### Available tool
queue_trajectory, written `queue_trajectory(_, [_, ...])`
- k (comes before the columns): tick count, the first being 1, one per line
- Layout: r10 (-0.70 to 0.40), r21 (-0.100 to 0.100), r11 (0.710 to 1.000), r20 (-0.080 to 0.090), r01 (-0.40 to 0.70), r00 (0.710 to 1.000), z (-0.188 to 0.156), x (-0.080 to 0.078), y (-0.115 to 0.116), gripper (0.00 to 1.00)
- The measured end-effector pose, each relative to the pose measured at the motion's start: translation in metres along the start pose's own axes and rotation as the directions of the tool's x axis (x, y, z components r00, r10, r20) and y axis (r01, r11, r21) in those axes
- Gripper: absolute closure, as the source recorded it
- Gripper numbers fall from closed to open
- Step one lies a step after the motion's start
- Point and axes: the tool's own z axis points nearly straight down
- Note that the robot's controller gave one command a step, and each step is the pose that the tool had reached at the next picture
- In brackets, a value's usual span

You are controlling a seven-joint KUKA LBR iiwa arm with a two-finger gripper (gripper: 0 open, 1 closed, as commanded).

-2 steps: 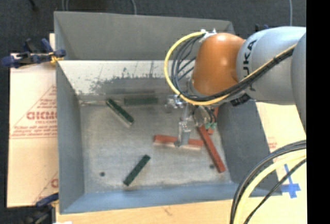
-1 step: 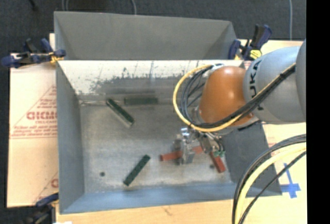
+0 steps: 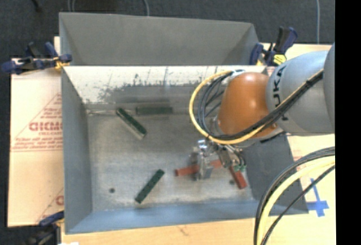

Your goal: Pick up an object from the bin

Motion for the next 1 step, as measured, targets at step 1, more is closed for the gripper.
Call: queue_trajectory(1, [0.037,0.000,0.999,-0.003,-0.037,0.999,-0.1998,0.0278,-0.0028,1.00])
